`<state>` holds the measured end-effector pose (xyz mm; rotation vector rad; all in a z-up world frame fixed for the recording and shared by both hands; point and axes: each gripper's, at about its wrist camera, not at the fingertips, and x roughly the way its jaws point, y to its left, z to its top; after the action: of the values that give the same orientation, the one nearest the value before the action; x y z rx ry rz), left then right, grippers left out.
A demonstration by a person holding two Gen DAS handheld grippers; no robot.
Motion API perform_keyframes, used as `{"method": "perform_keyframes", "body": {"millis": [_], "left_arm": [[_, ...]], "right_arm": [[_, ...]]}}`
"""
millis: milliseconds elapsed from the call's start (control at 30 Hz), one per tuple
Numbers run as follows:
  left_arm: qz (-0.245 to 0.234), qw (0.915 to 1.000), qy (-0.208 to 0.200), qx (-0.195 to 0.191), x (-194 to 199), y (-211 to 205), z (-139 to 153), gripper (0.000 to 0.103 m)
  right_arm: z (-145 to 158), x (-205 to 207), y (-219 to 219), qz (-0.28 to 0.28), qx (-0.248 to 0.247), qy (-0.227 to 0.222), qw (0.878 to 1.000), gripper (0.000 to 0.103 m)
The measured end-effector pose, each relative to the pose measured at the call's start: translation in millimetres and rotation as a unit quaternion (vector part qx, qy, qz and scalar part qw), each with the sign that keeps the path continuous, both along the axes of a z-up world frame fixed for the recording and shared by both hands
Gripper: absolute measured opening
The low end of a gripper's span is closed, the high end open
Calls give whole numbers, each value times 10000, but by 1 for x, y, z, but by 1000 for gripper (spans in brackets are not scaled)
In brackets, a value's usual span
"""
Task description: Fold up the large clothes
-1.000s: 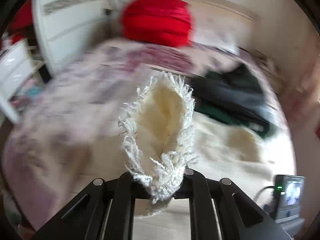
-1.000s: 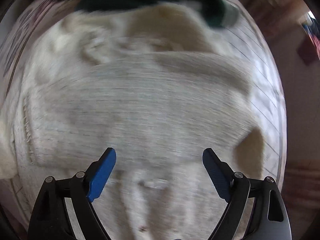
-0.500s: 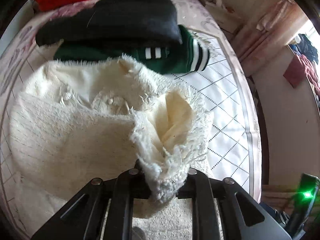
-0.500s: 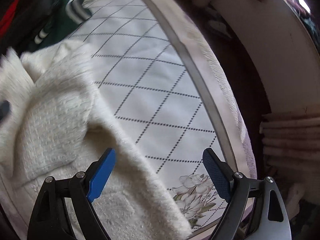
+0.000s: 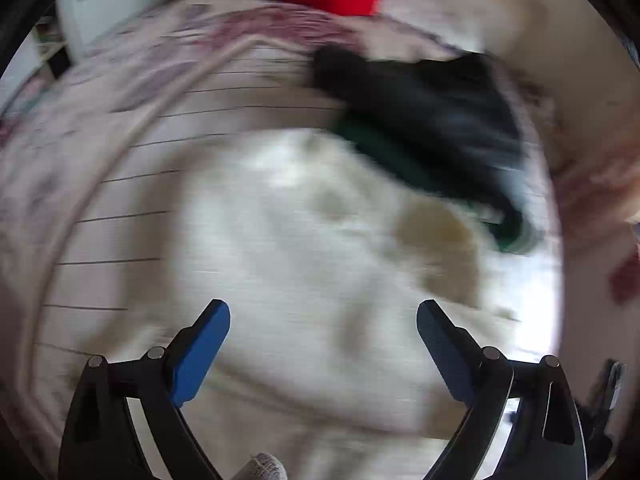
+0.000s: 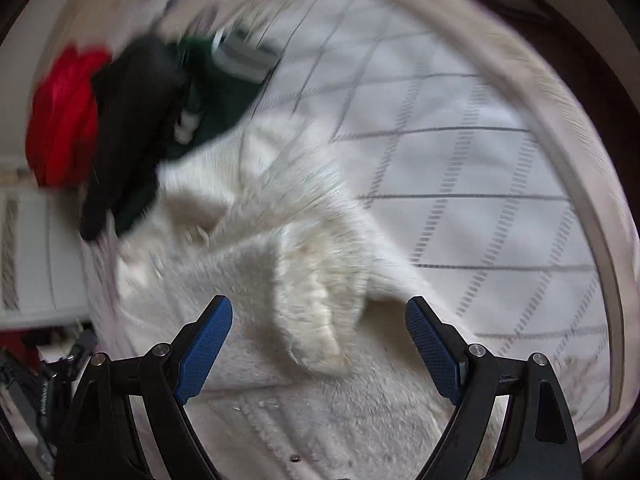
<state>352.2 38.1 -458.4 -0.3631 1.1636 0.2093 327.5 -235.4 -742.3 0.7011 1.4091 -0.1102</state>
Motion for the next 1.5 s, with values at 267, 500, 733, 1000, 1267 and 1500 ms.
{"method": "perform_keyframes", "body": {"millis": [267,500,733,1000,1267,1500], "left_arm": [[549,9955,481,604,-3,77,-33,95],[732,9958,324,445,20,86,-42,95],[605,9900,1222,372,34,90,-118,98],[184,9955,790,492,-5,55,-58,97],[-564,9903,1090,645,-37,-12,-71,97],[-502,9906,1026,749,-38,-20,-71,97]], "right_arm": [[-14,35,45,751,-667,114,9949,6],[56,53,56,758,-1405,-1003,9821,6],[-39,71,44,1215,-1325,501,9824,14],[5,3,-15,-124,-994,204,9948,65],[-45,-13,9,1507,-1959,867,9651,65],[-72,-9,-33,20,-637,599,9962,15]]}}
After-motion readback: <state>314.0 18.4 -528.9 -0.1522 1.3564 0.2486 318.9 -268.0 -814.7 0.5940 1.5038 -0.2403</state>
